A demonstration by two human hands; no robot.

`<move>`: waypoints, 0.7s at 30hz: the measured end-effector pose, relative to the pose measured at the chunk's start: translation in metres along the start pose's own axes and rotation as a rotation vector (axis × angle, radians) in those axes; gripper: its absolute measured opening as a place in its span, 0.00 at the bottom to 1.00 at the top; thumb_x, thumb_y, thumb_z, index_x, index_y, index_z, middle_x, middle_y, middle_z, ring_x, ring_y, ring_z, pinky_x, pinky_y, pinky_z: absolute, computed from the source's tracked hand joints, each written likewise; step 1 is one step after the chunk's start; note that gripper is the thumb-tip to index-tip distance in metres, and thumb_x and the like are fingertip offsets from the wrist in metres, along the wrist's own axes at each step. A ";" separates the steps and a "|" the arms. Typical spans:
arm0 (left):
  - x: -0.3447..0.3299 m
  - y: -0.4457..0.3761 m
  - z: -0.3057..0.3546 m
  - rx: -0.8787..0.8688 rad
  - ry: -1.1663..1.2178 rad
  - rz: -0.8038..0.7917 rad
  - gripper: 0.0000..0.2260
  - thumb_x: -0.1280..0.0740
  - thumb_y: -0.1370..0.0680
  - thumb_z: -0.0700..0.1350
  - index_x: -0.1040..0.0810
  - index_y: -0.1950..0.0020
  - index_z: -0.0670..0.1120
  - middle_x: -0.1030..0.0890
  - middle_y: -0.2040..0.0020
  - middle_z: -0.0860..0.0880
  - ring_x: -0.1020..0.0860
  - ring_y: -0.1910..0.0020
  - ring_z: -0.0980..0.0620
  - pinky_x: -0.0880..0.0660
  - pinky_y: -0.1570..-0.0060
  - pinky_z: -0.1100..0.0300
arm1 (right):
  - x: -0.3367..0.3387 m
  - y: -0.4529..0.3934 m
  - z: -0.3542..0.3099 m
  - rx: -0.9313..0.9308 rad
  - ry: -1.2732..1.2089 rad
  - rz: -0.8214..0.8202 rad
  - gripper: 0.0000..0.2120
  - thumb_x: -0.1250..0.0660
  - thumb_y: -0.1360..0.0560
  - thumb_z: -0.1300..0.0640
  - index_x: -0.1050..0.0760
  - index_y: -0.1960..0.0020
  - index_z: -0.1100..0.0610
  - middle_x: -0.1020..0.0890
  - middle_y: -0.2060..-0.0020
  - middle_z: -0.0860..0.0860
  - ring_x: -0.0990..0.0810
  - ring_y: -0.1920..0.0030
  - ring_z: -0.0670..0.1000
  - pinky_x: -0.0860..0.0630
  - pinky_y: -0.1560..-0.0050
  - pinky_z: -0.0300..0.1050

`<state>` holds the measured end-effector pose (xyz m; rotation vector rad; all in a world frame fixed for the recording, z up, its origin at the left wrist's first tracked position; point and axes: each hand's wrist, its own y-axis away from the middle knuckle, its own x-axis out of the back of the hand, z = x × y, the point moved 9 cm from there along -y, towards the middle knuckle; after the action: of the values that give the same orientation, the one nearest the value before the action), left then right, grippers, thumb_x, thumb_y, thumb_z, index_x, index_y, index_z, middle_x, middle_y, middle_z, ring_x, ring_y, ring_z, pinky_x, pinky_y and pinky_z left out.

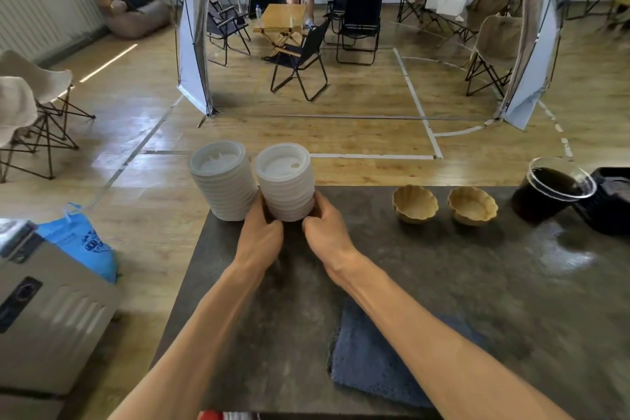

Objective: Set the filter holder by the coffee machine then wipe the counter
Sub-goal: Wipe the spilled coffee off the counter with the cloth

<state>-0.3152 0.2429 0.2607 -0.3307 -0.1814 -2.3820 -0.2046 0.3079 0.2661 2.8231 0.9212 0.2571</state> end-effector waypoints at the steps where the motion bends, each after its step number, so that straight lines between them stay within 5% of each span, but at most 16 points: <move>1: -0.001 0.000 -0.002 0.001 -0.002 -0.001 0.32 0.42 0.32 0.29 0.31 0.29 0.47 0.23 0.35 0.50 0.28 0.33 0.54 0.33 0.29 0.51 | 0.001 0.001 0.001 0.001 0.006 -0.010 0.32 0.43 0.29 0.72 0.30 0.29 0.50 0.23 0.43 0.43 0.27 0.39 0.44 0.30 0.35 0.42; 6: 0.002 0.010 -0.010 0.084 -0.046 0.042 0.26 0.41 0.32 0.37 0.30 0.33 0.45 0.22 0.37 0.47 0.25 0.34 0.48 0.31 0.31 0.44 | 0.025 0.026 -0.002 -0.009 -0.005 -0.074 0.27 0.41 0.24 0.69 0.33 0.27 0.54 0.22 0.42 0.39 0.27 0.36 0.41 0.30 0.45 0.28; 8: 0.011 0.035 -0.011 0.081 -0.090 0.103 0.24 0.40 0.28 0.37 0.31 0.31 0.47 0.23 0.34 0.50 0.26 0.33 0.51 0.32 0.30 0.49 | 0.061 0.056 0.000 0.046 0.076 -0.025 0.22 0.39 0.22 0.65 0.29 0.29 0.54 0.22 0.37 0.42 0.26 0.36 0.39 0.30 0.38 0.31; 10: 0.011 0.077 -0.003 0.021 -0.151 0.137 0.22 0.38 0.24 0.36 0.29 0.30 0.49 0.23 0.34 0.53 0.25 0.35 0.56 0.32 0.32 0.58 | 0.116 0.092 -0.007 0.182 0.235 0.160 0.15 0.35 0.22 0.62 0.22 0.38 0.50 0.17 0.45 0.42 0.20 0.46 0.37 0.24 0.41 0.35; 13: -0.048 0.150 0.042 -0.358 -0.355 -0.035 0.15 0.38 0.25 0.43 0.22 0.40 0.53 0.22 0.39 0.57 0.24 0.38 0.58 0.31 0.36 0.64 | 0.186 0.104 -0.025 0.348 0.516 0.451 0.10 0.31 0.24 0.61 0.22 0.43 0.53 0.20 0.51 0.46 0.21 0.52 0.42 0.24 0.49 0.33; 16: -0.125 0.200 0.060 -0.662 -0.601 -0.227 0.15 0.36 0.30 0.49 0.20 0.44 0.54 0.21 0.39 0.54 0.22 0.41 0.56 0.27 0.41 0.61 | 0.203 0.067 -0.037 0.365 0.827 0.405 0.19 0.28 0.27 0.55 0.25 0.37 0.54 0.24 0.43 0.49 0.26 0.41 0.50 0.28 0.38 0.44; 18: -0.147 0.196 0.062 -0.623 -0.588 -0.277 0.16 0.37 0.27 0.49 0.22 0.41 0.53 0.22 0.37 0.54 0.23 0.39 0.56 0.25 0.42 0.62 | 0.200 0.042 -0.031 0.320 0.935 0.298 0.24 0.28 0.27 0.51 0.27 0.33 0.54 0.25 0.38 0.49 0.29 0.35 0.51 0.34 0.33 0.44; 21: -0.153 0.156 0.066 -0.442 -0.430 -0.294 0.19 0.41 0.21 0.43 0.29 0.30 0.48 0.28 0.32 0.53 0.30 0.32 0.58 0.42 0.35 0.76 | 0.203 0.034 -0.021 0.293 0.765 0.270 0.23 0.30 0.26 0.54 0.27 0.32 0.53 0.25 0.37 0.48 0.28 0.36 0.47 0.33 0.32 0.42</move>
<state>-0.0885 0.2412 0.2859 -1.0927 0.1149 -2.5960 -0.0282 0.4035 0.3165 3.1408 0.7102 1.4137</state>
